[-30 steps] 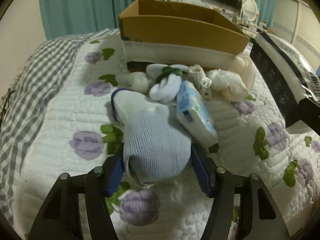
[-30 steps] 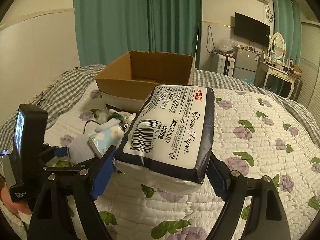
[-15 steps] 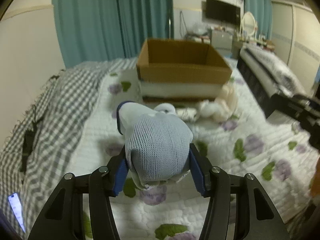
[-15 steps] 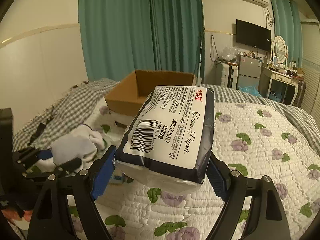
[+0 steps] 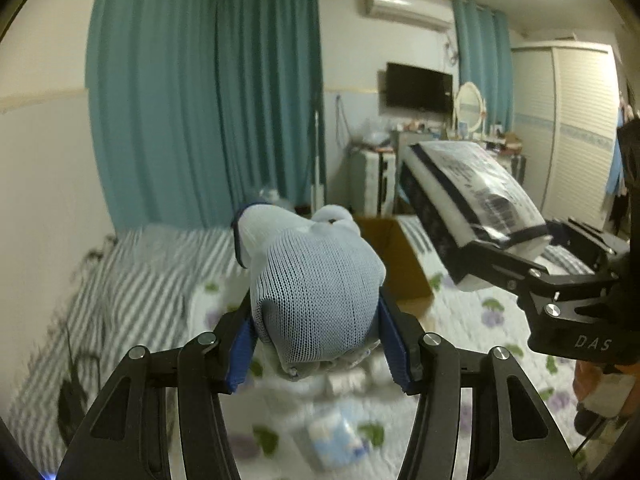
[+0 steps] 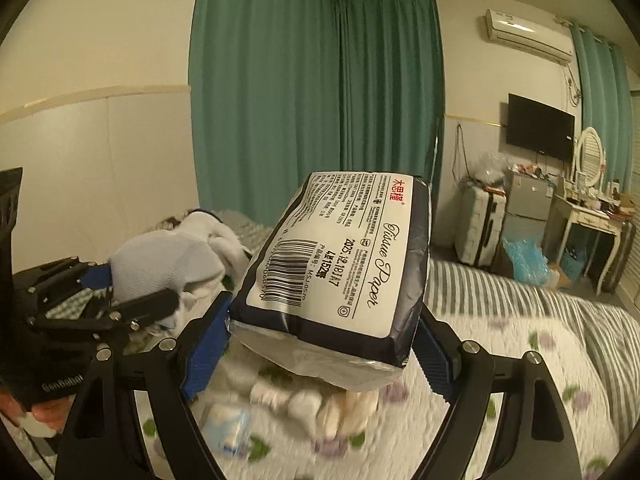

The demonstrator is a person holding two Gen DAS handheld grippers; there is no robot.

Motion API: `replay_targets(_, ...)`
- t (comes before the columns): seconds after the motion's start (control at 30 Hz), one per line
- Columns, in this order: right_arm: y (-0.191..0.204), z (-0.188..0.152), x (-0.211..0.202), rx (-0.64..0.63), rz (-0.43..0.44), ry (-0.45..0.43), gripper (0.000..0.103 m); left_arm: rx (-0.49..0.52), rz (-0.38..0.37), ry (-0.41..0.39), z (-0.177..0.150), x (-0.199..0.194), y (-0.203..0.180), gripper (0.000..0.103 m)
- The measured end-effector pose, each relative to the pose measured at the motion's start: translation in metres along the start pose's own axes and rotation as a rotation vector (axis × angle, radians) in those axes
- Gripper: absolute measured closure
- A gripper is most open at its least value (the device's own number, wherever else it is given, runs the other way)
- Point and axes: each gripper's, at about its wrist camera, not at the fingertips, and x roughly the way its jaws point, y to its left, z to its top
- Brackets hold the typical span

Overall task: Organize soft objects
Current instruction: 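Carry both items to the cardboard box and open both tools to drop them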

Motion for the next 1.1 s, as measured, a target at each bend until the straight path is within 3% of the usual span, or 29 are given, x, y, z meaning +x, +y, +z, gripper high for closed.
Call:
replay_targets(0.2,-0.020,0.025,0.030,0.003,0.004,-0.028,0.019,0.033,-0.005,-0.028,0.028,0.027,-0.001,0.049)
replay_targets(0.37,-0.040,0.027,0.067,0.038,0.035,0.009,0.019,0.068,-0.004,-0.024,0.035,0.057,-0.011,0.049)
replay_targets(0.7,-0.069,0.004,0.134,0.086,0.065,0.105,0.019,0.079,0.011,0.099,0.014,0.154,-0.018,0.049)
replay_targets(0.77,-0.068,-0.001,0.144,0.082,0.078,0.119,0.019,0.098,0.009,0.112,0.005,0.164,-0.021,0.044)
replay_targets(0.83,-0.068,-0.008,0.151,0.078,0.087,0.127,0.019,0.108,0.017,0.110,0.000,0.167,-0.025,0.043)
replay_targets(0.97,-0.075,-0.016,0.156,0.090,0.055,0.141,0.004,0.065,0.021,0.137,-0.005,0.173,-0.024,0.033)
replay_targets(1.1,-0.089,-0.014,0.134,0.129,0.025,0.111,0.004,0.025,0.018,0.118,-0.004,0.158,-0.019,0.031)
